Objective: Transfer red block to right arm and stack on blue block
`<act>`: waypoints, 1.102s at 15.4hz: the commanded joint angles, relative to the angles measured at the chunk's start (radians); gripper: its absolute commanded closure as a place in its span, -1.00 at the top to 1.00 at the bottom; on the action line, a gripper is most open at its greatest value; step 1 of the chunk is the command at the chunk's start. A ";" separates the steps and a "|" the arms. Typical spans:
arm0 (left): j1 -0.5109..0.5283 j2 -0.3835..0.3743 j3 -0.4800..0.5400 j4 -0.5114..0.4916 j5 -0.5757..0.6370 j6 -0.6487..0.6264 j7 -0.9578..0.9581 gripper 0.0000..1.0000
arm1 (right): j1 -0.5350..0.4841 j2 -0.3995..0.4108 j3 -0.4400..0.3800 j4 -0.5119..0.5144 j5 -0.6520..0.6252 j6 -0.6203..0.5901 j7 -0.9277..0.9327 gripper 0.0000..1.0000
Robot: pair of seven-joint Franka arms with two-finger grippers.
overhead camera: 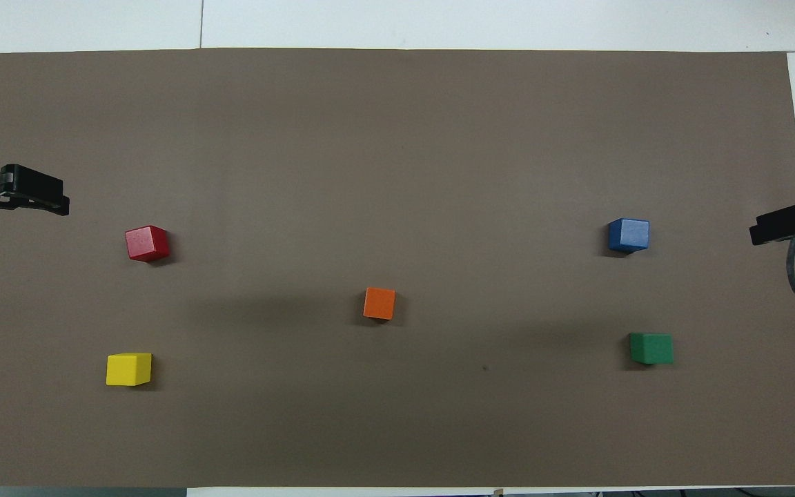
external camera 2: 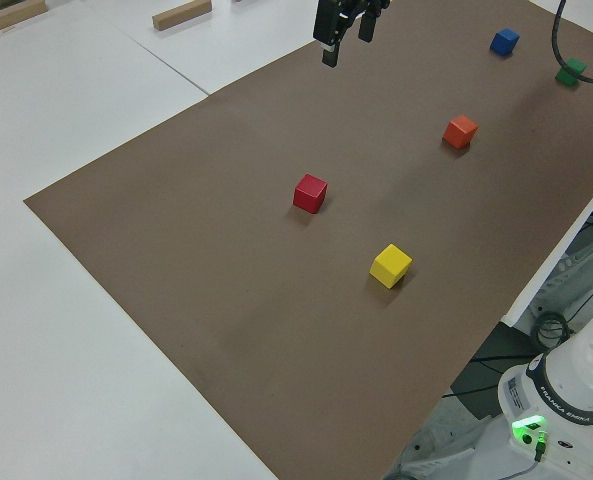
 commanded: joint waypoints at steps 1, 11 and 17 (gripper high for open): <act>-0.009 -0.003 0.004 0.006 0.015 -0.002 0.007 1.00 | -0.014 -0.009 0.007 -0.003 0.007 -0.003 0.008 1.00; 0.031 -0.107 0.016 -0.252 0.014 0.223 0.009 1.00 | -0.014 -0.009 0.007 -0.003 0.007 -0.003 0.007 1.00; 0.039 -0.051 0.017 -0.438 0.014 0.455 -0.011 1.00 | -0.011 -0.038 0.007 -0.063 -0.008 0.011 -0.050 1.00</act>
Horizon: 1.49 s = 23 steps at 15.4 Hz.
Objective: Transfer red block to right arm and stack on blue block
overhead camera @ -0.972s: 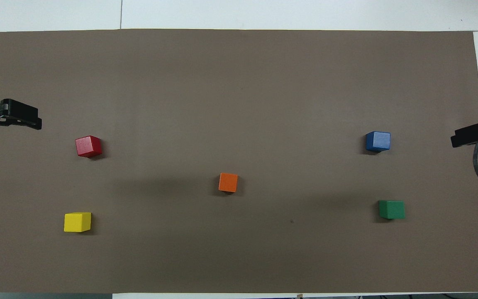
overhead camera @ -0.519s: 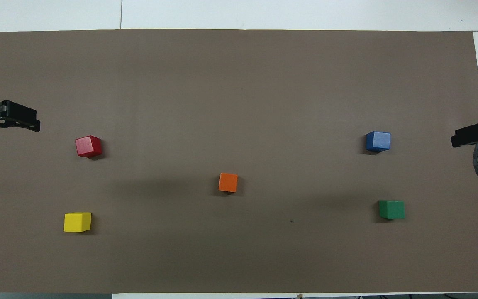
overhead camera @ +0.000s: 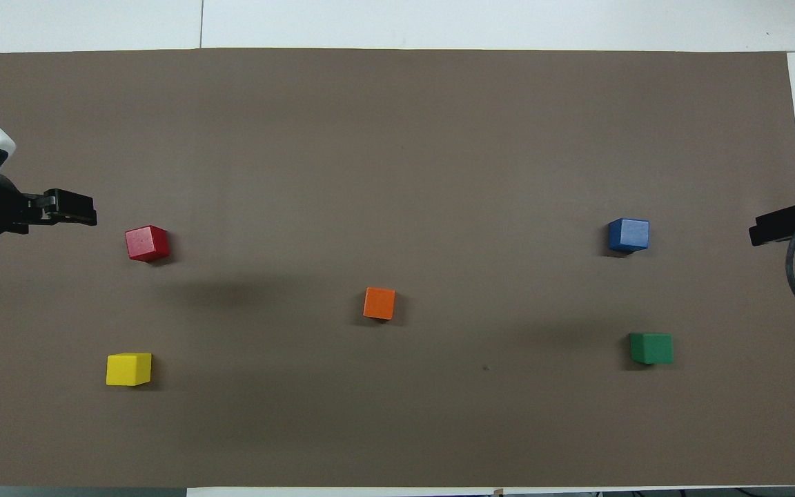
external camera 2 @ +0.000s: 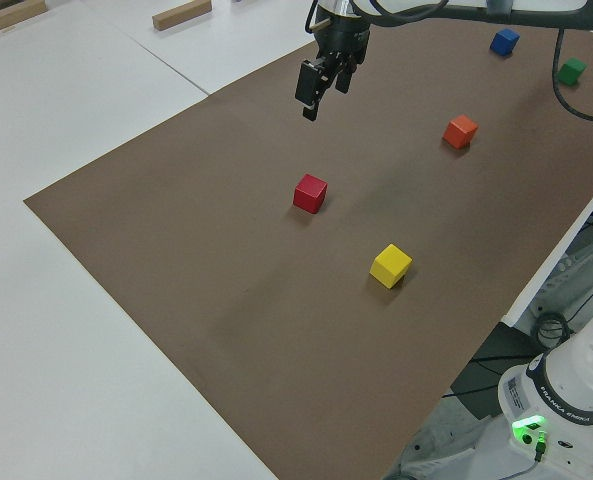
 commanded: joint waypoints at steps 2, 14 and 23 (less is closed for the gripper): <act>0.013 0.015 -0.004 -0.178 0.013 0.215 -0.063 1.00 | -0.014 -0.067 0.007 -0.132 -0.007 0.081 -0.094 1.00; 0.021 0.162 -0.006 -0.311 0.014 0.555 -0.157 1.00 | -0.035 0.045 0.007 -0.348 0.430 0.321 -0.136 1.00; -0.013 0.216 -0.004 -0.285 0.018 0.534 -0.151 -0.89 | -0.031 0.108 0.008 -0.489 1.021 0.395 -0.436 1.00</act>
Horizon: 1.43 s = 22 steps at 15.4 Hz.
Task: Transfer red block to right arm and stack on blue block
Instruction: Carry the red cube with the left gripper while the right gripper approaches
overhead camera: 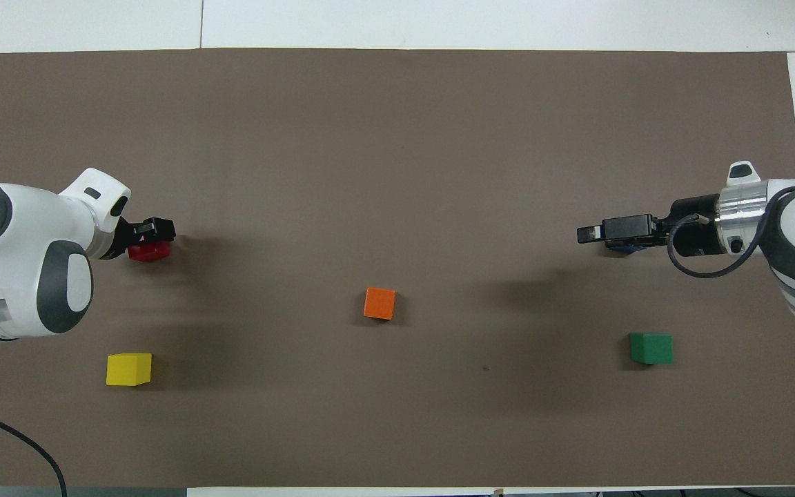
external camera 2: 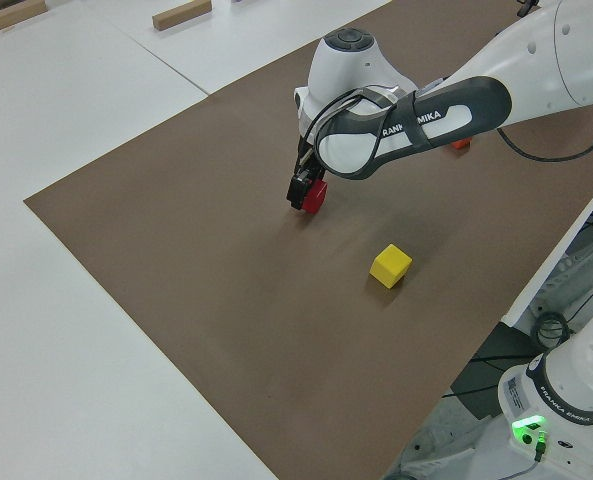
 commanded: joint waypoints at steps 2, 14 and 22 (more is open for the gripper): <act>-0.006 0.032 0.007 0.162 0.018 -0.212 -0.018 -1.00 | -0.013 -0.002 0.010 -0.048 0.260 -0.060 -0.132 1.00; -0.015 -0.231 -0.009 0.366 -0.588 -0.796 -0.677 -1.00 | 0.102 0.220 0.020 -0.048 0.734 -0.430 -0.291 1.00; -0.165 -0.314 -0.049 0.265 -0.915 -0.719 -1.246 -1.00 | 0.242 0.285 0.020 -0.047 1.007 -0.646 -0.316 1.00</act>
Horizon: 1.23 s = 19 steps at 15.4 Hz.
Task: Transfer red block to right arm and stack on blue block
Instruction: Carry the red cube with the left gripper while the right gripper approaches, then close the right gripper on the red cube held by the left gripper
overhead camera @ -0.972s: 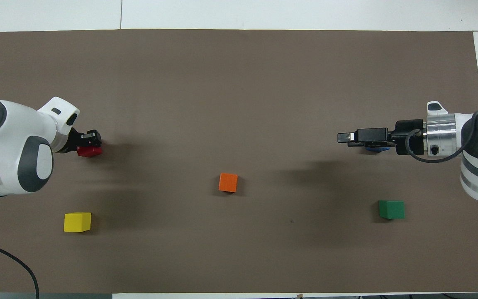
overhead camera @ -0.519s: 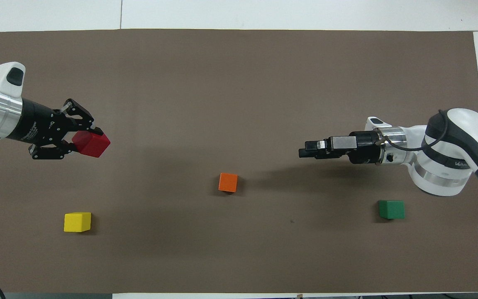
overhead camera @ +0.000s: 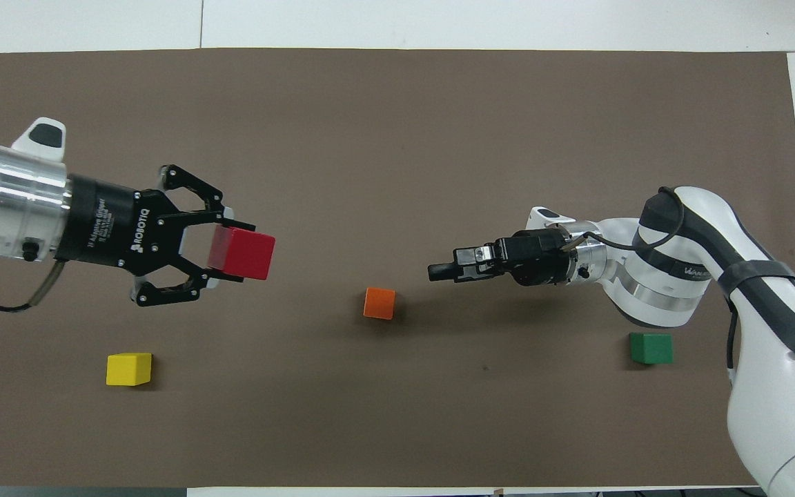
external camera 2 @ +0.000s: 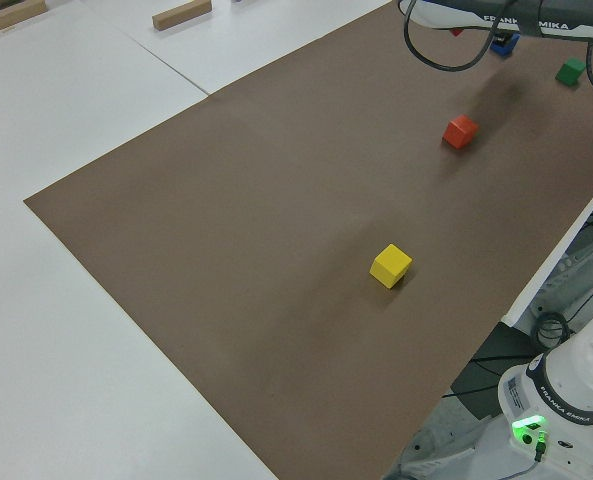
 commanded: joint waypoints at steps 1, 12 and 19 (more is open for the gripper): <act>-0.072 -0.088 0.009 -0.142 -0.103 0.122 -0.129 -1.00 | 0.033 0.044 0.001 0.015 0.078 -0.091 -0.037 1.00; -0.313 -0.135 0.010 -0.284 -0.148 0.550 -0.382 -1.00 | 0.113 0.196 0.001 0.062 0.197 -0.293 -0.145 1.00; -0.330 -0.158 -0.020 -0.347 -0.146 0.673 -0.502 -1.00 | 0.175 0.207 0.001 0.130 0.313 -0.230 -0.142 1.00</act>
